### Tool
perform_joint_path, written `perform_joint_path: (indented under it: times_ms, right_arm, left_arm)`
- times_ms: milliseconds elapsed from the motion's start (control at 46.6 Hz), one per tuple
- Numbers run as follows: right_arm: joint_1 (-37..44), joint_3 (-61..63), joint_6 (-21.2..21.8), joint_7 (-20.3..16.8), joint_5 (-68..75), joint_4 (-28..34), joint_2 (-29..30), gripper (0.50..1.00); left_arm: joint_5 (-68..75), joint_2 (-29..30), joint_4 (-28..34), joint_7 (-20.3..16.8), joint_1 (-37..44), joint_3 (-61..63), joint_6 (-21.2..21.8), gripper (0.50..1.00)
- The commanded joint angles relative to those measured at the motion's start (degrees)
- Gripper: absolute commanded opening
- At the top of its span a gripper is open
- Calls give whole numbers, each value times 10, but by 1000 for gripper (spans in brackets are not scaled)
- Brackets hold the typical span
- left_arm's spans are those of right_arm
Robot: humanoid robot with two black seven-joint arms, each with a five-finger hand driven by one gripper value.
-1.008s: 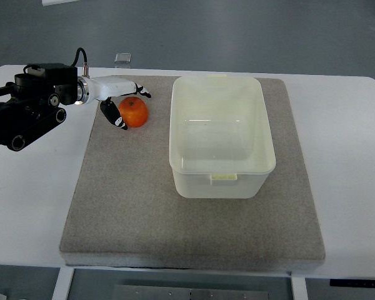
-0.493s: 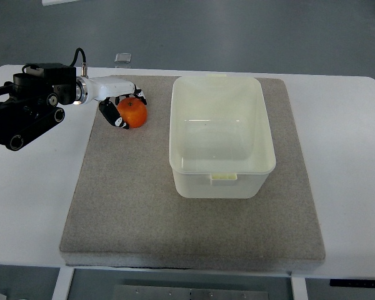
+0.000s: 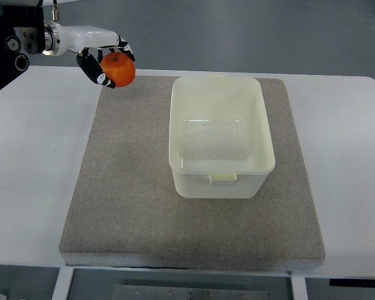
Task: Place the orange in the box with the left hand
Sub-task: 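Carry the orange with the left hand over the white box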
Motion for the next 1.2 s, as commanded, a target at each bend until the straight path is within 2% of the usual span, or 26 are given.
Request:
perform_joint_path:
  times_ms: [0, 172, 429, 772, 987, 1180]
  right_arm:
    - [0, 0, 0, 0, 0, 0, 0, 932]
    - [0, 0, 0, 0, 0, 0, 0, 932]
    - [0, 0, 0, 0, 0, 0, 0, 932]
    - [0, 0, 0, 0, 0, 0, 0, 932]
    - [0, 0, 0, 0, 0, 0, 0, 932]
    - [0, 0, 0, 0, 0, 0, 0, 932]
  left_arm:
    - [0, 13, -44, 0, -1, -37, -31, 500]
    - [1, 24, -117, 0, 1, -81, -80, 500]
    - [1, 5, -190, 3, 5, -93, -84, 500]
    - [10, -87, -177, 18, 8, -78, -82, 500]
    - [42, -121, -156, 40, 26, -58, -75, 500]
    - [82, -154, -138, 41, 41, -58, -73, 500]
